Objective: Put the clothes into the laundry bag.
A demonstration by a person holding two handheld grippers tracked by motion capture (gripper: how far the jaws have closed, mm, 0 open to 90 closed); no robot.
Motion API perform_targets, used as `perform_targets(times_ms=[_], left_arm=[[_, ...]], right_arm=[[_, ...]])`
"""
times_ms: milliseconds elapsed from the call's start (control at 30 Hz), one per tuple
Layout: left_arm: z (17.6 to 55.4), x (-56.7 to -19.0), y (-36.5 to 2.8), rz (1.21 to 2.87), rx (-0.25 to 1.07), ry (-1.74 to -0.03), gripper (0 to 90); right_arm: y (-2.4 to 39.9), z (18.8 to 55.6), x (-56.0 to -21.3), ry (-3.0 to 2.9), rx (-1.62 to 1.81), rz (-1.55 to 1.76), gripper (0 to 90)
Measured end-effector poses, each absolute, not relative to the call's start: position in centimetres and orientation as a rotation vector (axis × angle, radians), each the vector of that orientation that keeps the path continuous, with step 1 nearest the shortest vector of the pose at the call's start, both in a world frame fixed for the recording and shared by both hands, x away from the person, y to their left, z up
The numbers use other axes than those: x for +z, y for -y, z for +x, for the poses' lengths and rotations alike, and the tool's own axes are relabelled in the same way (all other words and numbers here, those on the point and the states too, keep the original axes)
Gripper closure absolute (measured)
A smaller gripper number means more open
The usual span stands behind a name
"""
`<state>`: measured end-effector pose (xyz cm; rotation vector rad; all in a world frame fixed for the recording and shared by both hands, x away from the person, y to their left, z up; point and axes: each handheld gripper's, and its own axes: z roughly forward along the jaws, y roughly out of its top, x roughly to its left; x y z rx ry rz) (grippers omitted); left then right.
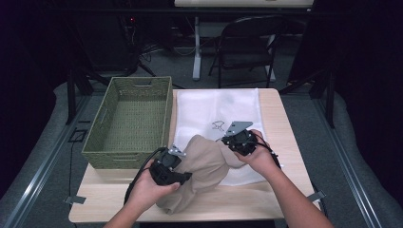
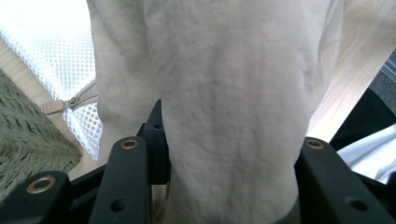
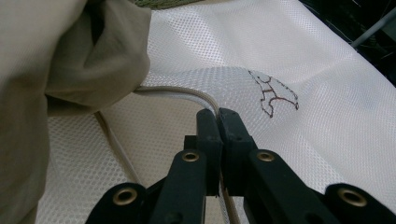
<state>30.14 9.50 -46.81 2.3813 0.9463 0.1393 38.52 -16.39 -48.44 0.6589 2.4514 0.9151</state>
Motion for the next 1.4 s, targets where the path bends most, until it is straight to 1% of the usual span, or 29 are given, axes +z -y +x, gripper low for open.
perform_targets(times_ms=[767,1133,1233,1400], left_arm=[[28.4,-46.7,-8.2,2.416,0.108,-0.868,56.7],[28.3,-47.5,-7.3,2.431,0.094,-0.852,56.7],[28.2,-47.7,-7.0,2.438,0.066,-0.847,56.8],[28.3,-48.1,-6.8,2.453,0.072,-0.846,56.8]], right_arm=[[16.1,38.7,-48.4,-2.448,0.951,0.682,87.8],[16.0,38.7,-48.4,-2.449,0.947,0.678,87.8],[16.0,38.8,-48.4,-2.445,0.963,0.684,87.8],[15.9,38.7,-48.2,-2.438,0.981,0.68,87.8]])
